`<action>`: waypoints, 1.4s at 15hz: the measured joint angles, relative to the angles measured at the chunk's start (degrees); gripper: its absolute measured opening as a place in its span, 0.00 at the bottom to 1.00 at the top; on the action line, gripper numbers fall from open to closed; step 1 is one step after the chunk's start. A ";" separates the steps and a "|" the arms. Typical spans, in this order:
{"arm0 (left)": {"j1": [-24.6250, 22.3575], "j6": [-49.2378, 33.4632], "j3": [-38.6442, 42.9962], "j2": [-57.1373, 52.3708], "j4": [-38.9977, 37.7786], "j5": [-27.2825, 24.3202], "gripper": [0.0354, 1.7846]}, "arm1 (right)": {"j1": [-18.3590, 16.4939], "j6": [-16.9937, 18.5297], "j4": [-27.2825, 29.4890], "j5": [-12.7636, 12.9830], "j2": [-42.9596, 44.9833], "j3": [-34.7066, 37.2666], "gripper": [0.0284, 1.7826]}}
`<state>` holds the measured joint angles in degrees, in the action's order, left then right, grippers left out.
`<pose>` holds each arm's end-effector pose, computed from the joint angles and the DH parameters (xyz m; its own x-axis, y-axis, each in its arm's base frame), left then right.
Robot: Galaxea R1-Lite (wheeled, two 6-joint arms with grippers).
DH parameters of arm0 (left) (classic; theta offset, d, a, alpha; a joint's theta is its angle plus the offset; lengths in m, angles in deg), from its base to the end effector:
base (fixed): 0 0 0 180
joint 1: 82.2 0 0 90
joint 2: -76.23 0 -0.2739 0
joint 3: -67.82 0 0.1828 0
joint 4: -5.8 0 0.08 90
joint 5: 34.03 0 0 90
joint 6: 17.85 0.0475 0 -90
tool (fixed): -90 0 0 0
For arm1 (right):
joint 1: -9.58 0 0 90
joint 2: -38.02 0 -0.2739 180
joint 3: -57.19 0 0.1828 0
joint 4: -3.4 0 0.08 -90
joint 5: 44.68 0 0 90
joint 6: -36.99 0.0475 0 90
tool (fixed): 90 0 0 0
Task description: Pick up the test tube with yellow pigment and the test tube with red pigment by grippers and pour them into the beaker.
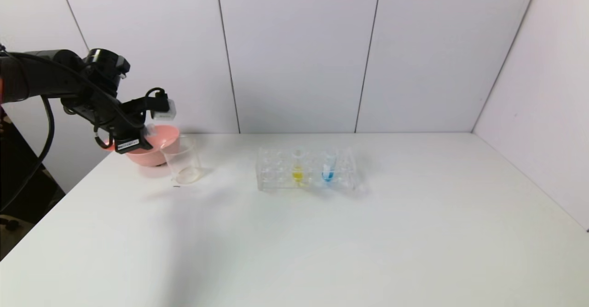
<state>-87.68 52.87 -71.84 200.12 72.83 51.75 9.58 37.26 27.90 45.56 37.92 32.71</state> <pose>0.4068 0.0355 0.1777 0.6283 -0.0137 -0.7779 0.7166 0.3995 0.5717 0.0201 -0.0002 0.0757 1.0000 -0.0042 -0.0021 0.0042 1.0000 0.0047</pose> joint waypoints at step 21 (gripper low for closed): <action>2.89 0.61 0.04 0.96 -0.41 9.09 0.28 | 0.00 -0.02 0.00 0.00 0.00 0.00 0.95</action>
<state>-84.79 53.48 -71.80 201.09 72.41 60.84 9.58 37.24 27.90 45.56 37.92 32.71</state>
